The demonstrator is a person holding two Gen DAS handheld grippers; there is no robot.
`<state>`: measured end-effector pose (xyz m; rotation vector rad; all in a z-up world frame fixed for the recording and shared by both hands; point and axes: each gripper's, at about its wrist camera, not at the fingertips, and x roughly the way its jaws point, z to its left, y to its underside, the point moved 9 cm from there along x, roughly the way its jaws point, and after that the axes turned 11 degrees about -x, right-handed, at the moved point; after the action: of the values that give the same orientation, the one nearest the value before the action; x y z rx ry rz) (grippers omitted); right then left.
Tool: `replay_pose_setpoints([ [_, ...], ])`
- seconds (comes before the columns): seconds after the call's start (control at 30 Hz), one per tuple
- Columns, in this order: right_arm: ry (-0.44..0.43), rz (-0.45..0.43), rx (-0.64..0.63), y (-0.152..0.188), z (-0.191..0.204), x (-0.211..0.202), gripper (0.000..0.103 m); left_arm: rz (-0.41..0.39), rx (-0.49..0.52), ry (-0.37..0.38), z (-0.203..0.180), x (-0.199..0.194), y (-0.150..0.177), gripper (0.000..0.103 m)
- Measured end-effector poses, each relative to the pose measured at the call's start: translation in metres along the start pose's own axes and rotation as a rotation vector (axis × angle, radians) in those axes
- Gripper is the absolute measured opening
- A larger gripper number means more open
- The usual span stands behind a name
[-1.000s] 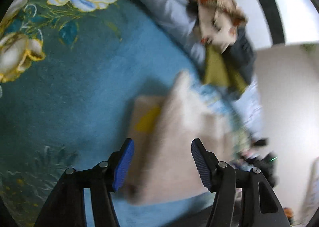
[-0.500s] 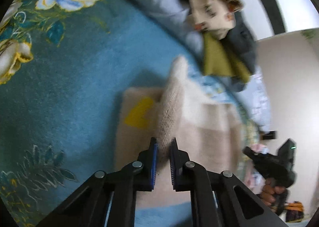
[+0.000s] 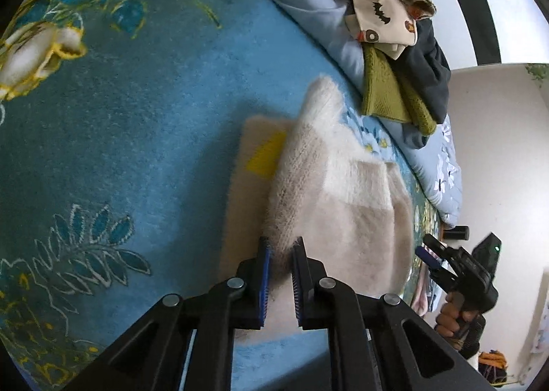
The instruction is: Fold clothes
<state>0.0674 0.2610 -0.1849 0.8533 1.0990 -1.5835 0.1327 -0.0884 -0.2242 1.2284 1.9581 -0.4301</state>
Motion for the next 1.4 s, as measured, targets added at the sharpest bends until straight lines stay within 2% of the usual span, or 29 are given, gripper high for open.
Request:
replay_pose_setpoints([
  [0.17, 0.037, 0.044, -0.005, 0.0, 0.005, 0.024, 0.048, 0.007, -0.008, -0.01, -0.001, 0.003, -0.001, 0.016],
  [0.2, 0.039, 0.052, -0.016, 0.0, 0.009, 0.026, 0.044, 0.008, -0.008, -0.009, -0.002, 0.004, -0.001, 0.016],
  [0.23, 0.044, 0.065, -0.035, 0.001, 0.014, 0.029, 0.021, 0.006, -0.004, -0.011, -0.003, 0.005, -0.001, 0.016],
  [0.27, 0.056, 0.076, -0.061, 0.001, 0.018, 0.03, 0.014, -0.002, 0.006, -0.013, -0.005, 0.005, -0.001, 0.016],
  [0.3, 0.057, 0.072, -0.089, 0.002, 0.023, 0.027, 0.013, -0.011, 0.012, -0.002, -0.009, 0.003, -0.001, 0.016],
  [0.4, -0.018, 0.016, -0.099, 0.001, 0.029, 0.007, 0.011, -0.029, -0.012, 0.11, -0.023, -0.014, 0.001, 0.013],
  [0.5, -0.093, -0.074, -0.025, -0.002, 0.019, -0.025, 0.011, -0.041, -0.013, 0.136, -0.025, -0.025, 0.001, 0.012],
  [0.6, -0.1, -0.095, 0.028, 0.005, -0.001, -0.037, 0.01, -0.023, -0.002, 0.071, -0.01, -0.015, 0.004, 0.012],
  [0.73, -0.058, 0.019, 0.108, 0.026, -0.024, -0.001, 0.01, 0.024, -0.044, -0.036, 0.023, 0.017, 0.012, 0.012],
  [0.8, -0.046, 0.06, 0.152, 0.031, -0.031, 0.012, 0.01, 0.009, -0.051, -0.026, 0.026, 0.017, 0.01, 0.012],
  [0.93, -0.02, 0.068, 0.12, 0.027, -0.027, 0.016, 0.01, 0.006, -0.007, -0.036, 0.025, 0.011, 0.012, 0.013],
  [1.1, -0.033, 0.066, 0.141, 0.028, -0.03, 0.018, 0.011, -0.012, 0.095, -0.08, 0.014, 0.005, 0.011, 0.016],
  [1.13, -0.034, 0.062, 0.144, 0.029, -0.031, 0.018, 0.013, -0.014, 0.109, -0.086, 0.012, 0.006, 0.009, 0.019],
  [1.2, -0.036, 0.056, 0.159, 0.03, -0.035, 0.019, 0.022, -0.026, 0.122, -0.108, 0.01, 0.009, 0.005, 0.033],
  [1.27, -0.034, 0.041, 0.186, 0.031, -0.041, 0.014, 0.052, -0.038, 0.118, -0.108, 0.011, 0.011, 0.002, 0.061],
  [1.33, -0.078, 0.027, 0.229, 0.028, -0.045, 0.015, 0.063, -0.045, 0.106, -0.083, 0.011, 0.014, -0.002, 0.067],
  [1.4, -0.126, 0.023, 0.268, 0.027, -0.048, 0.018, 0.068, -0.036, 0.093, -0.06, 0.012, 0.021, -0.005, 0.074],
])
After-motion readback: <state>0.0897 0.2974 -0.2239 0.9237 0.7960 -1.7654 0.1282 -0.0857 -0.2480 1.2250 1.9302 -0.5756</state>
